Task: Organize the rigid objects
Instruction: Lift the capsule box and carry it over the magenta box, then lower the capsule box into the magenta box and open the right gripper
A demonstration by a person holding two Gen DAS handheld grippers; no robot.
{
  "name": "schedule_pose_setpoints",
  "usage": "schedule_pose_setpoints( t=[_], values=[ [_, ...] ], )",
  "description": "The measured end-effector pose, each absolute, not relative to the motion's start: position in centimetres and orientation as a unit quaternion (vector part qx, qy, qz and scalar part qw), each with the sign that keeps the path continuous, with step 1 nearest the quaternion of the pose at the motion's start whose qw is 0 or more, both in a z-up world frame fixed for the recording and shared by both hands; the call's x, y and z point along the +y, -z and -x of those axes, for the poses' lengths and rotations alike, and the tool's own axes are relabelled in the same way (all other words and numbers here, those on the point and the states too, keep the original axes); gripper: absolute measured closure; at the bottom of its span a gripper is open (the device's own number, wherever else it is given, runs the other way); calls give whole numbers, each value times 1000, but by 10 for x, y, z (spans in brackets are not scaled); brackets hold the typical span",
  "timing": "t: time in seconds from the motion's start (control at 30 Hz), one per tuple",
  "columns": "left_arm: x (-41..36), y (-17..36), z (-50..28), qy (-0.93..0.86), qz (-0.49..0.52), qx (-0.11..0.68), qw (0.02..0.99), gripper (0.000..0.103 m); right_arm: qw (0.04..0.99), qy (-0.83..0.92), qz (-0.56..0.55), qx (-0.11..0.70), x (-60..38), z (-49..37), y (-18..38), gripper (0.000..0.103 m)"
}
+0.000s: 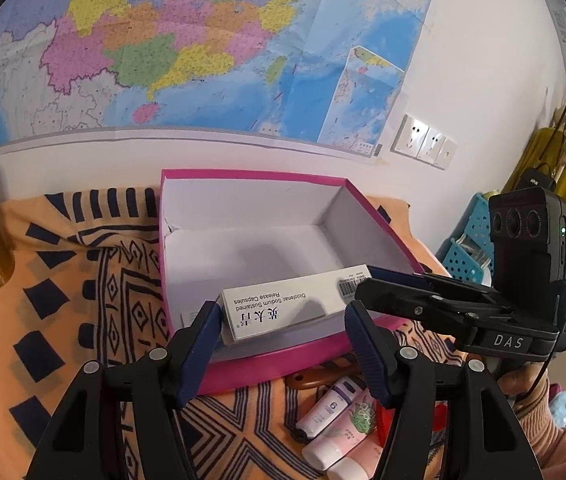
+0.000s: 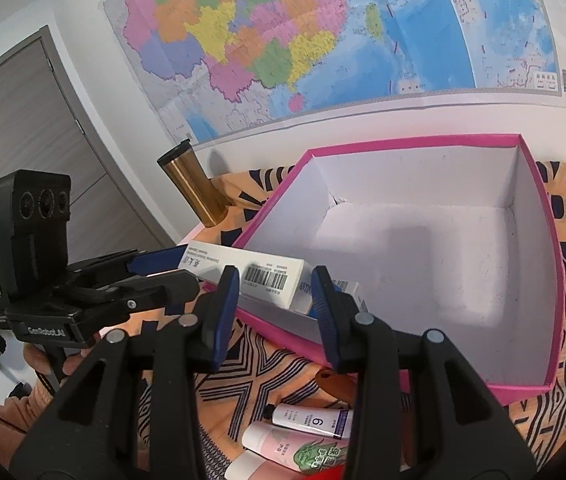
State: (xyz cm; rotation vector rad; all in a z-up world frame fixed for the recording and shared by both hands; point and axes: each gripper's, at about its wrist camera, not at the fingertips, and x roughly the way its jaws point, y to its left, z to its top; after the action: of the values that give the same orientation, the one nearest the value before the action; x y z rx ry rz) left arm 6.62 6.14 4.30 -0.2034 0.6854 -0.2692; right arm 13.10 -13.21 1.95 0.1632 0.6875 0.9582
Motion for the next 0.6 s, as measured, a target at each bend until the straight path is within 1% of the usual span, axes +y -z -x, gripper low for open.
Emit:
schedule_pose_setpoints(
  t=[0.6],
  values=[
    [62,-34,-71,120,100,352,923,38,819,-451,-81,345,-127,-138,-9,62]
  ],
)
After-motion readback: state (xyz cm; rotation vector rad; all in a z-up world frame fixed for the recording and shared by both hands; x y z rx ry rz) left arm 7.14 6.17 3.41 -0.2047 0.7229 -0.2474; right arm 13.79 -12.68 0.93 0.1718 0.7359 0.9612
